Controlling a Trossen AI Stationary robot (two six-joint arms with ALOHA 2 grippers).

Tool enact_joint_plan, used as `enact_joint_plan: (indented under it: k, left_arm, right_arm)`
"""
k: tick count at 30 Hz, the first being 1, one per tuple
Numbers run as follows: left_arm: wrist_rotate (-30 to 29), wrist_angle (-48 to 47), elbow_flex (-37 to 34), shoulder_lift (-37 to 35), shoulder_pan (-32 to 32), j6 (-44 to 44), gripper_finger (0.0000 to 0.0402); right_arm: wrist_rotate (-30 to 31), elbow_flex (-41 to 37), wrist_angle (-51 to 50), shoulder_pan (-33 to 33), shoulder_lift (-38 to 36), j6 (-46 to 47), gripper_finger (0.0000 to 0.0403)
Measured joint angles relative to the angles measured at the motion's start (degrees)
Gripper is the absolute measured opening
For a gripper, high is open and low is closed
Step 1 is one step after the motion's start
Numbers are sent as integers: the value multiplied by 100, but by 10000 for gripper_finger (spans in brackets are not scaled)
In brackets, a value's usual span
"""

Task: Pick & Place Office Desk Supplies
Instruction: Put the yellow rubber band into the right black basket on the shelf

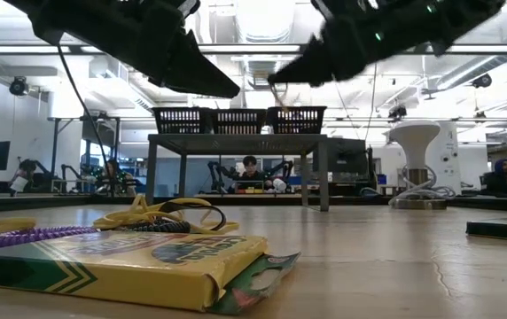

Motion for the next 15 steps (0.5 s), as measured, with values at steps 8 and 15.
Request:
enact_joint_plan:
  k: [8,15]
  left_arm:
    - [-7,-117,2,-2,-6,-4,228]
    - [-15,-106,4,-2,-10,-42,228]
  right_arm:
    - [156,1023,-1938,-654,-722,204,13]
    - [105,2189,-4277,-1564,-815,189,12]
